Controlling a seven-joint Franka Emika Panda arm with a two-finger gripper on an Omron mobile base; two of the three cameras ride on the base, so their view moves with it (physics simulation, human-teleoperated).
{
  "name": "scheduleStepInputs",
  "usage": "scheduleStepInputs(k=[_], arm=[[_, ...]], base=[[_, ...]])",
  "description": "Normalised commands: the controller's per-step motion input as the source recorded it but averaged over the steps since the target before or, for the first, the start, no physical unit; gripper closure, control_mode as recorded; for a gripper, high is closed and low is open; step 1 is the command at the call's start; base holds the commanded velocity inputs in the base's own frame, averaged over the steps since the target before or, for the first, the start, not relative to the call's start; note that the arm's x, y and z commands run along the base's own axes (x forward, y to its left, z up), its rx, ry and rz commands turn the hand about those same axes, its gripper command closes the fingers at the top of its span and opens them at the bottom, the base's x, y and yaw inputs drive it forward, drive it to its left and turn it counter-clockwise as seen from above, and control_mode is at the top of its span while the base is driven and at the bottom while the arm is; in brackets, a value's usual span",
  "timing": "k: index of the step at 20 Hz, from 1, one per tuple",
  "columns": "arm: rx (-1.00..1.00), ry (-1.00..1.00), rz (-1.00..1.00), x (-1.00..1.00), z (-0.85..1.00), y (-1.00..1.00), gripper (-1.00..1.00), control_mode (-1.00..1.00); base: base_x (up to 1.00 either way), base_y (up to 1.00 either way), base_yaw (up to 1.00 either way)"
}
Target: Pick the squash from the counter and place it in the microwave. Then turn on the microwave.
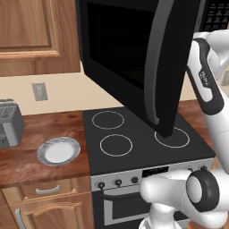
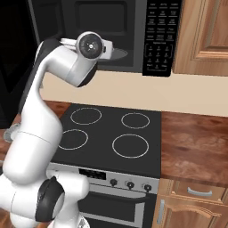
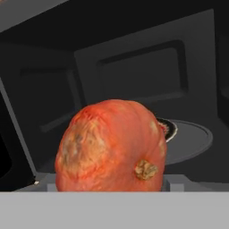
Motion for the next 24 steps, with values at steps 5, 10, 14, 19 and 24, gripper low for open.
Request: scheduleStepInputs(k=[5, 10, 14, 19, 24], arm=[[0.00, -0.06, 0.00, 0.28, 0.00, 0.08, 1.00, -1.00], [-0.01, -0.01, 0.00, 0.29, 0.00, 0.03, 1.00, -1.00], [-0.05, 0.00, 0.01, 0.28, 0.00, 0.05, 1.00, -1.00], [-0.08, 0.00, 0.03, 0.22, 0.02, 0.06, 1.00, -1.00], [-0.06, 0.00, 0.03, 0.21, 0.00, 0.03, 1.00, -1.00]], base=[[0.00, 0.00, 0.00], [0.00, 0.00, 0.00], [0.00, 0.00, 0.00], [0.00, 0.00, 0.00], [0.00, 0.00, 0.00]])
